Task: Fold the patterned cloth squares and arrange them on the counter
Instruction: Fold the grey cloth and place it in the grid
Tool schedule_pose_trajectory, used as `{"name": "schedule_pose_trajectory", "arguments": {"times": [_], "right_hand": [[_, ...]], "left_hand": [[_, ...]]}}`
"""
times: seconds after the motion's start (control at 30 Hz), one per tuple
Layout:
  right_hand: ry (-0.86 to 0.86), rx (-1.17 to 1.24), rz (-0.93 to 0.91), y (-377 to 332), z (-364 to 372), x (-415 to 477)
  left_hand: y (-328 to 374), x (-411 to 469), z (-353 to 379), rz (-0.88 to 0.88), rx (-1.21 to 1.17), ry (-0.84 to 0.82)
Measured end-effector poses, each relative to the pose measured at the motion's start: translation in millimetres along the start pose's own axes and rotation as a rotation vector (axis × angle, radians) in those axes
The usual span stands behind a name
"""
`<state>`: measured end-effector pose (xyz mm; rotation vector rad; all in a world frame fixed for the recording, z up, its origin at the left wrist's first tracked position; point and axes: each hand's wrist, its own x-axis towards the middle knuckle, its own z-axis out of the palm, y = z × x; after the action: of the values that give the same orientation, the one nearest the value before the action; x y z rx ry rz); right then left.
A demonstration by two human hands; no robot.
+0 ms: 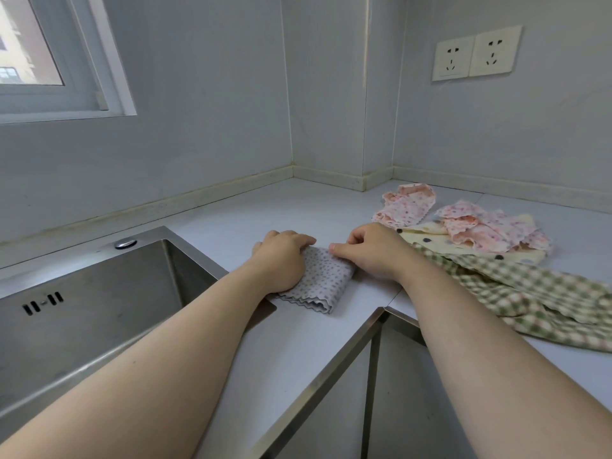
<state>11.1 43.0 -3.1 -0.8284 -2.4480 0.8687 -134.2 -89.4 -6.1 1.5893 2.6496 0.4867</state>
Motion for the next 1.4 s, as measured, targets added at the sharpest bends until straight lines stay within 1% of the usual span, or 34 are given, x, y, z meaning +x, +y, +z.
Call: {"name": "schedule_pose_trajectory", "arguments": {"times": [0.17,0.33,0.43,0.53,0.63,0.7,0.77,0.83,0.93,1.03,1.1,1.17,1.23,1.4], "right_hand": [[-0.040,-0.084,-0.001,3,1,0],[-0.115,-0.010,-0.050,2,0,0],[-0.113,0.030,-0.063,2,0,-2],[-0.099,0.113,-0.042,4,-1,-1],[-0.086,0.245,-0.047,1,-6,-3],[-0.078,0.394,-0.100,-4,-9,-6],[-0.111,0.537,-0.156,-10,-13,-10],[-0.143,0.578,-0.201,-12,-16,-12],[-0.147,0.683,-0.208,-12,-19,-12],[-0.184,0.818,-0.201,-14,-22,-12],[-0.193,0.858,-0.217,-16,-23,-13],[-0.157,0.872,-0.223,-16,-23,-12],[-0.089,0.850,-0.238,-18,-23,-13],[0.190,0.527,-0.355,-18,-18,-12]], "left_hand": [[0,2,1,-0.020,-0.023,-0.007],[-3,3,3,-0.020,-0.045,0.052],[-4,2,0,-0.002,-0.074,0.052],[-1,1,-9,0.003,-0.176,0.099],[4,0,-22,0.021,-0.263,0.206],[7,1,-31,0.029,-0.335,0.261],[8,1,-40,0.034,-0.443,0.294],[8,0,-48,0.035,-0.533,0.314],[4,-1,-56,0.034,-0.647,0.309],[0,-2,-60,-0.012,-0.882,0.241],[-2,-1,-60,-0.054,-0.992,0.195],[-3,-1,-60,-0.085,-1.066,0.167],[-4,0,-60,-0.098,-1.085,0.159],[-7,1,-60,-0.063,-1.039,0.161]]}}
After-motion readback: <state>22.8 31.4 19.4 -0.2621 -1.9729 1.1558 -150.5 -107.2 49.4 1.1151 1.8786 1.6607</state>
